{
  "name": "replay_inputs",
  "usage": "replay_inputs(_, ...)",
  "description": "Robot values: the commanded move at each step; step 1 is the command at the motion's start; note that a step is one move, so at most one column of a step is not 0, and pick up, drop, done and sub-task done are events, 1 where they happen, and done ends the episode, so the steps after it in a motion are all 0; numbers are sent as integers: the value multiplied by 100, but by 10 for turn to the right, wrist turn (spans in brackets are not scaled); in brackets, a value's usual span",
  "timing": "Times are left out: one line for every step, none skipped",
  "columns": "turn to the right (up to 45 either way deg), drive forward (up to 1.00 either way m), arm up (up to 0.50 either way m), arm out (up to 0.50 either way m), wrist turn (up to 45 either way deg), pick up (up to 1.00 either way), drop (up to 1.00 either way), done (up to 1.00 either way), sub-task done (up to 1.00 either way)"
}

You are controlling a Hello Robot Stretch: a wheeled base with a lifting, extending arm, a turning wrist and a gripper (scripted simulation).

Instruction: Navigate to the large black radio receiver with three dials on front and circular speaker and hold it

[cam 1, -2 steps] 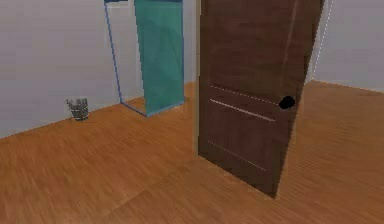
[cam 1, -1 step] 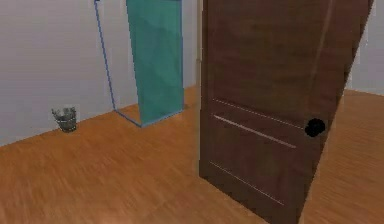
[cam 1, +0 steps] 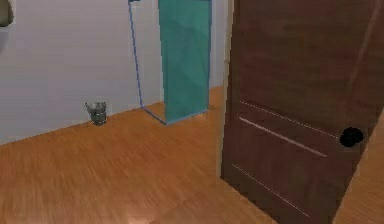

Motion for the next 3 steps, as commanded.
replay_inputs(-30, 0, 0, 0, 0, 0, 0, 0, 0)
replay_inputs(0, 100, 0, 0, 0, 0, 0, 0, 0)
replay_inputs(0, 90, 0, 0, 0, 0, 0, 0, 0)
